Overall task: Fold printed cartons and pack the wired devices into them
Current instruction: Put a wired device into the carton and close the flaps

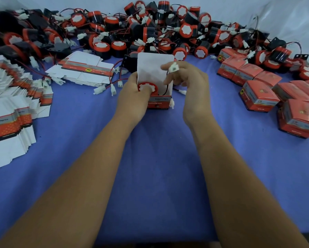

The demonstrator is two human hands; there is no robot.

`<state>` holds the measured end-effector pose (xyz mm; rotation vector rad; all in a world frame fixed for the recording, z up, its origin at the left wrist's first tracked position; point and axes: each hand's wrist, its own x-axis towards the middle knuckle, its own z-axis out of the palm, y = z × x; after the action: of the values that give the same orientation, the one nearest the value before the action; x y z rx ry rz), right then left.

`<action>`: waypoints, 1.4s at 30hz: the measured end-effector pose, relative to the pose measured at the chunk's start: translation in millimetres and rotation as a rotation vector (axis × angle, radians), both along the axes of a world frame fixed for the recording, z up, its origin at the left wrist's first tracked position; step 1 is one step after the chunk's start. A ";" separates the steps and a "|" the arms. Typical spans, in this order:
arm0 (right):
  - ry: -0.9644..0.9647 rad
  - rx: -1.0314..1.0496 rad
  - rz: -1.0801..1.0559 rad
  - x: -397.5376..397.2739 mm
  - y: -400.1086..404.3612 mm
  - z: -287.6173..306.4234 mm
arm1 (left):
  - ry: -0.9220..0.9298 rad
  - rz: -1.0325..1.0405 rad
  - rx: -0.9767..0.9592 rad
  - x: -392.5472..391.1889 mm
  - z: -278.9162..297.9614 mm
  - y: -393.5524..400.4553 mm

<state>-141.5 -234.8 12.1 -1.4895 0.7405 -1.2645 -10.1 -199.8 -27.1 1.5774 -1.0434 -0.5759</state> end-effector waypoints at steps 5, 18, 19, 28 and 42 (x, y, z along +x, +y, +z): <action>0.163 -0.102 -0.114 6.5 0.9 -3.8 | -0.046 -0.049 0.015 -2.7 3.7 6.1; 0.795 -0.648 -0.441 -0.4 -15.1 -19.3 | -0.026 -0.047 0.025 -2.3 3.8 6.5; 0.769 -0.649 -0.428 -0.7 -15.7 -19.8 | -0.021 -0.045 0.019 -1.3 3.0 5.7; 0.614 -0.500 -0.168 -1.1 -13.7 -18.2 | -0.016 -0.037 0.013 1.3 0.5 2.0; 0.490 -0.150 -0.031 2.6 -14.3 -32.2 | 0.123 -0.051 0.037 -4.2 7.7 5.9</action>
<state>-138.9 -249.2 -20.1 -1.9506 1.0035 -0.9997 -14.3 -194.0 -19.4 1.5309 -0.9874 -0.7218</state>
